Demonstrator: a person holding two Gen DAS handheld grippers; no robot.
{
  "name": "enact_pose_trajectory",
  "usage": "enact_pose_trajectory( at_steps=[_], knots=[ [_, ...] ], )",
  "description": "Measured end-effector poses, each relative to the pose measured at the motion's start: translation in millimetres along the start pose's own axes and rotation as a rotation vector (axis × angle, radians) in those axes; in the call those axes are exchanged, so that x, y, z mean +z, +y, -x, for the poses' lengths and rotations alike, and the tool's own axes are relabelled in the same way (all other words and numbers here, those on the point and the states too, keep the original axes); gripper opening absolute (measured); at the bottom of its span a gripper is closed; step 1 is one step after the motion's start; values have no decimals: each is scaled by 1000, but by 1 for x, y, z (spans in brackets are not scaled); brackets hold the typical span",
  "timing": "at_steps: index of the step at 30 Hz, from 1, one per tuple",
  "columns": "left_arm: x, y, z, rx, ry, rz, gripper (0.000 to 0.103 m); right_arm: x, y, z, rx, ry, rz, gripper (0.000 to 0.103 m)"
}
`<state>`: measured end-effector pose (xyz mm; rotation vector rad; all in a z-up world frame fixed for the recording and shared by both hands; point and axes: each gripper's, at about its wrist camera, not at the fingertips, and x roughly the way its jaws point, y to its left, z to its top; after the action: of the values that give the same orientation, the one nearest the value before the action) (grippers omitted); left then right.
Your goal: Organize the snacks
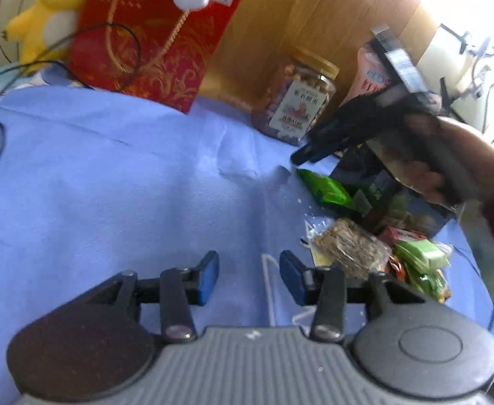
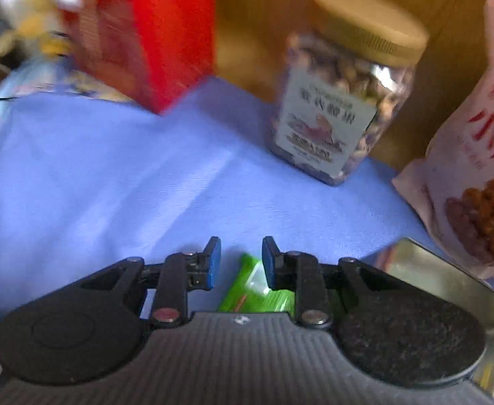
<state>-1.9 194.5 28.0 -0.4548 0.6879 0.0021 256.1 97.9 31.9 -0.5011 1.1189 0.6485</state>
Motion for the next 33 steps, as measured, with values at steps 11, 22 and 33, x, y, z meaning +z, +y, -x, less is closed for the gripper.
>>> enact_pose_trajectory(
  at_steps=[11, 22, 33],
  knots=[
    [-8, 3, 10, -70, -14, 15, 44, -59, 18, 19, 17, 93, 22, 30],
    [-34, -55, 6, -147, 44, -56, 48, -194, 7, 127, 141, -198, 4, 44],
    [-42, -145, -34, -236, 198, -199, 52, -321, -18, 152, 164, -465, -176, 53]
  ],
)
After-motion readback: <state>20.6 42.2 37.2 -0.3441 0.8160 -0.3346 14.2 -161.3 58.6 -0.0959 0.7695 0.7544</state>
